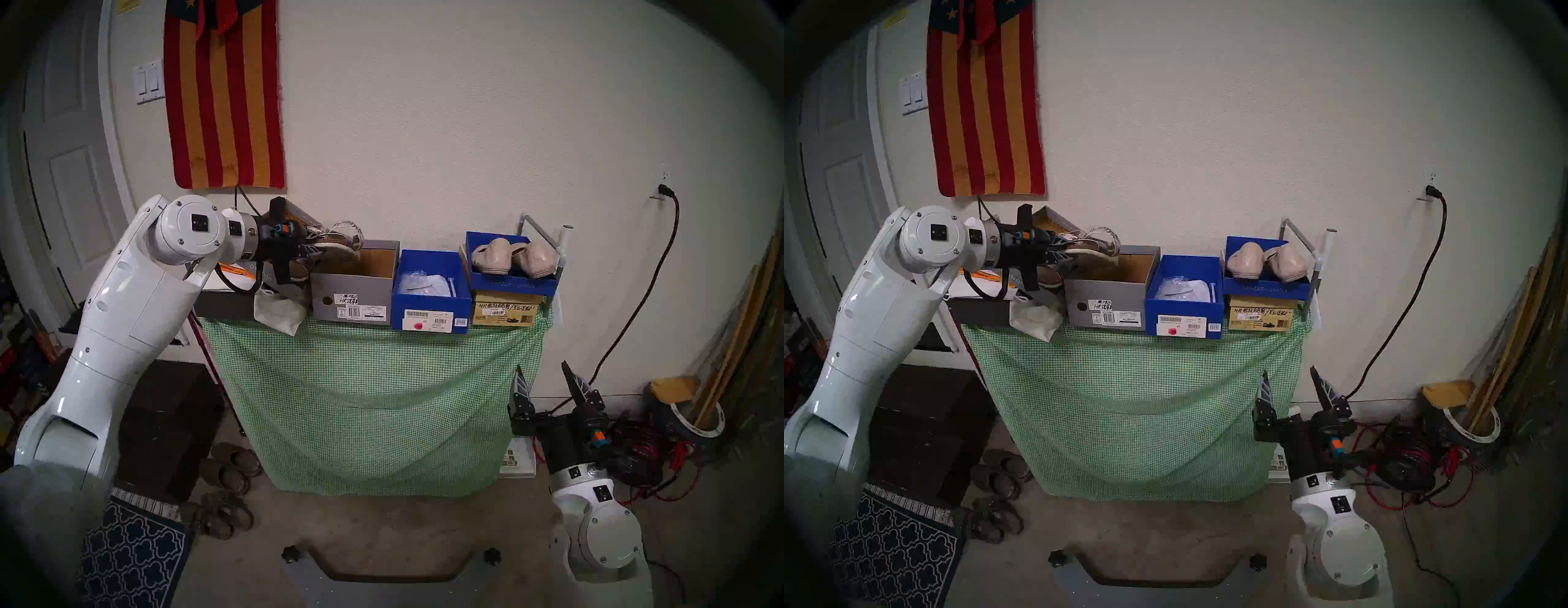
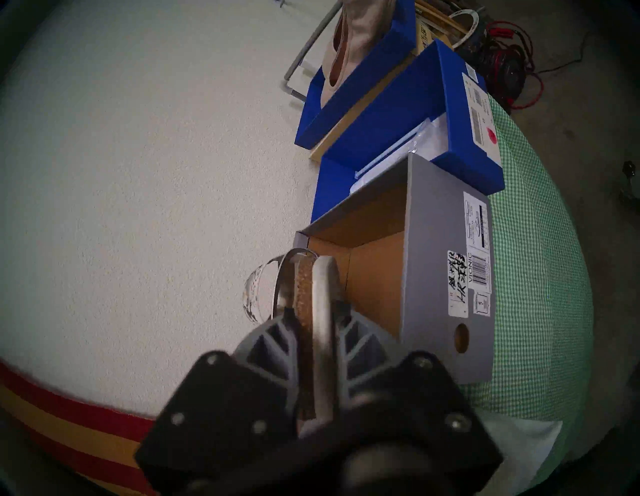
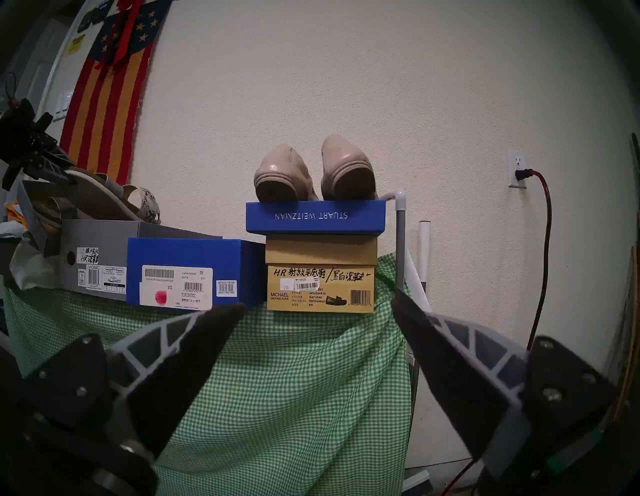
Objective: Put shoes into shoe box
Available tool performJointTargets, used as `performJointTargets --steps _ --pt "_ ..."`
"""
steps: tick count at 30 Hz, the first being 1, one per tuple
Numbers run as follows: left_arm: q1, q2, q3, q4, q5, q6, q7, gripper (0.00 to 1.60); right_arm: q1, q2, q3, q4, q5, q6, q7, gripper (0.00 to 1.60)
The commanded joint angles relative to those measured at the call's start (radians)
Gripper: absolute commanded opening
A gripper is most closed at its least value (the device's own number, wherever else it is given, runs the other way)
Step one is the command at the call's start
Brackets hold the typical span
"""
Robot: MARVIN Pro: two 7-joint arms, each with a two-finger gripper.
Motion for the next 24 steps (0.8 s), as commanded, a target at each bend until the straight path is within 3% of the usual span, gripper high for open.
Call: performJointTargets --steps 1,13,24 --pt "-0.117 -0.035 0.017 0.049 0.021 -0.027 -0.007 0.0 -0.003 0.0 0.0 -0.002 0.0 0.0 0.0 1.6" --pt "-0.186 -0.099 0.068 0.185 0.043 -0.086 -0.014 0.0 -0.003 -0.001 0.0 -0.003 0.0 0.0 0.0 1.6" --pt "-0.193 -0.114 0.069 0.144 0.023 -0.056 -0.042 0.0 -0.003 -0.001 0.0 -0.003 0.0 0.0 0.0 1.6"
